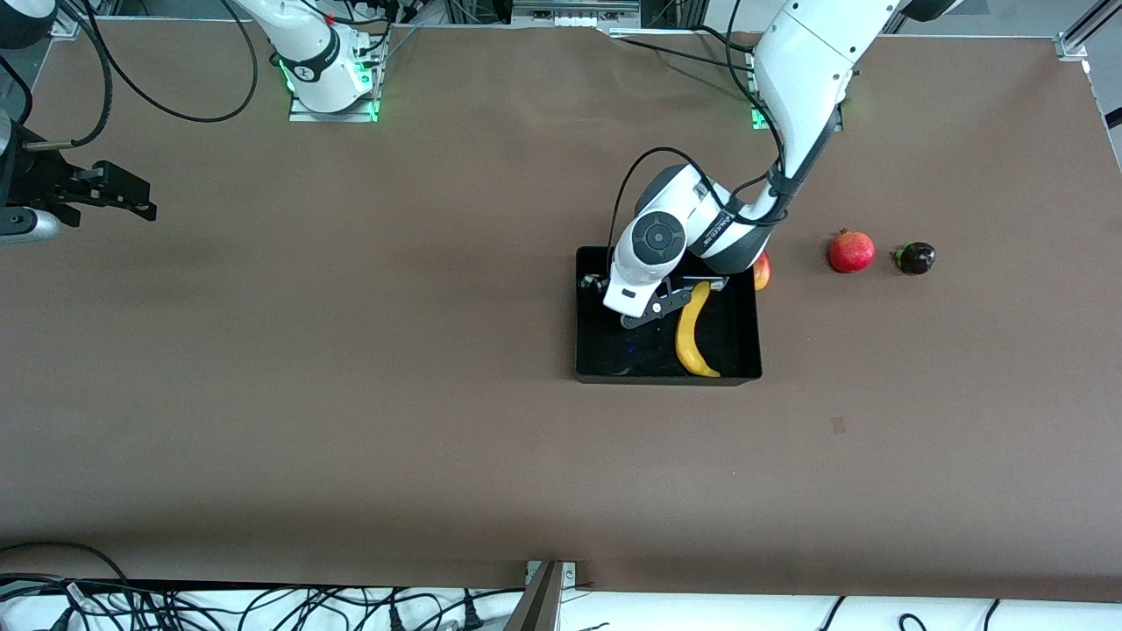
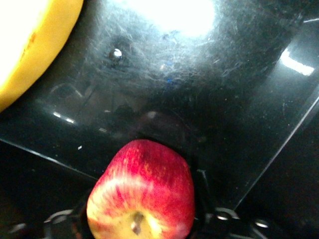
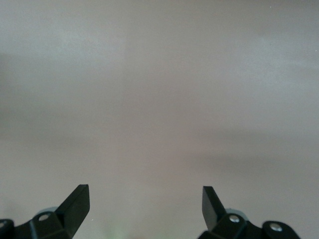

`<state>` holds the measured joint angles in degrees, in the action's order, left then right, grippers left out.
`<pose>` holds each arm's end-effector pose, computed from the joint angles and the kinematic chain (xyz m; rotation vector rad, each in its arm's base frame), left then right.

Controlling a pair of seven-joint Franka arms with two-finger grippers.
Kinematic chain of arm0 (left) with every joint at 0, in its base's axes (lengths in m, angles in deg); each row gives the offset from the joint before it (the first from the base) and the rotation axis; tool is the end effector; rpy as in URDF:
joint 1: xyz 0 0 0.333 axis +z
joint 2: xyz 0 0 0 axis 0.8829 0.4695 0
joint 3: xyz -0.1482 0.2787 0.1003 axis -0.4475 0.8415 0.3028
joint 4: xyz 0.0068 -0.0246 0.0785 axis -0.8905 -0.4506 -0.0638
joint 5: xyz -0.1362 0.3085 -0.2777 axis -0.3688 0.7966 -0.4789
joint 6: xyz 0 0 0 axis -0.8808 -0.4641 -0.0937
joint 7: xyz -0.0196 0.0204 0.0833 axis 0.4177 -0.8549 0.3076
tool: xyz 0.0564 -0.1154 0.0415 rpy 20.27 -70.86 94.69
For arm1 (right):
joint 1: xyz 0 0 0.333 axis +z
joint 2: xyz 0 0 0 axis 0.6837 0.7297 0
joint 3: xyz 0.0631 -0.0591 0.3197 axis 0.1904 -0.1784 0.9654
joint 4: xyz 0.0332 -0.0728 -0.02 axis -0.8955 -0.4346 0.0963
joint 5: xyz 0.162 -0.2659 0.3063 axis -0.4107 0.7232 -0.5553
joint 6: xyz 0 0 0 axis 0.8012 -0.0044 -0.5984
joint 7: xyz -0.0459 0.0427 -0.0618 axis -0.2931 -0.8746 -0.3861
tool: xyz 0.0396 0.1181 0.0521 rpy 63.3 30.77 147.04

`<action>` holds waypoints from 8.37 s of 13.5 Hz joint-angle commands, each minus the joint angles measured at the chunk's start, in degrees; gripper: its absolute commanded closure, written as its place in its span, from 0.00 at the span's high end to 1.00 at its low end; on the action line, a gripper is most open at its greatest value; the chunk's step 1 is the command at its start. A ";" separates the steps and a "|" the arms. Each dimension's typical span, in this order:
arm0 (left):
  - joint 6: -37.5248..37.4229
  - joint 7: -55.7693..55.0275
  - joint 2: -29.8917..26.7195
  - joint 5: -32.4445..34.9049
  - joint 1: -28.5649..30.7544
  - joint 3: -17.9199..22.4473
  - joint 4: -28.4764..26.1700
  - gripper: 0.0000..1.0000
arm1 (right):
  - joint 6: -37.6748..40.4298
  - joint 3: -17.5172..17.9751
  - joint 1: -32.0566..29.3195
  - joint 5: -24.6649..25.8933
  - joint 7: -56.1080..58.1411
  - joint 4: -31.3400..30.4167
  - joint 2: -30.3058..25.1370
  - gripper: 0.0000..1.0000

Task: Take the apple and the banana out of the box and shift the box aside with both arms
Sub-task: 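Close the left gripper on the red apple and lift it, then carry the apple past the tray rim and set it on the table, then move the left gripper back into the tray and grasp the banana, then lift the banana with the left gripper while the right gripper reaches out, then lower the banana beside the apple while the right gripper grips the tray rim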

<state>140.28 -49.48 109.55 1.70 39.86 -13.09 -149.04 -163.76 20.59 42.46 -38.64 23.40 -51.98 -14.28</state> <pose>0.5251 -0.4209 0.1409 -3.0398 -0.6903 0.3763 0.6004 -0.0198 0.5686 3.1283 0.1590 -0.1034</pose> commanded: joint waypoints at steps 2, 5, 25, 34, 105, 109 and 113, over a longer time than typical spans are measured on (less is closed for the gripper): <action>1.09 -0.68 -0.70 0.52 0.61 -0.74 -1.98 0.00 | 0.82 -0.34 0.23 -0.81 0.66 0.90 0.12 1.00; -1.10 -0.68 -2.71 0.43 1.83 -0.83 -1.37 0.00 | 0.82 -0.26 0.23 -0.81 0.66 0.90 0.12 1.00; -7.83 53.55 2.00 16.34 33.65 3.11 12.35 0.00 | 0.91 -0.25 0.23 -0.81 0.83 0.90 0.12 1.00; 1.00 52.94 7.03 18.19 32.86 6.11 11.20 1.00 | 1.52 -0.43 0.23 -0.81 0.74 0.90 0.12 1.00; 2.41 65.42 16.79 25.75 44.82 0.84 24.04 0.49 | -51.28 0.71 46.90 -13.05 -37.40 8.28 42.12 0.82; 1.79 65.42 14.60 25.57 43.68 2.24 22.45 1.00 | -52.27 0.71 47.17 -12.50 -40.56 7.58 43.27 0.00; -6.96 65.33 5.73 24.52 41.66 2.95 19.46 1.00 | -52.18 0.62 47.25 -12.42 -40.74 3.55 42.75 0.00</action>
<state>138.84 15.38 122.48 26.08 83.29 -11.28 -125.88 -216.00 21.71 89.11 -52.13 -15.73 -46.01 29.12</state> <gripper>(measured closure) 0.000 0.789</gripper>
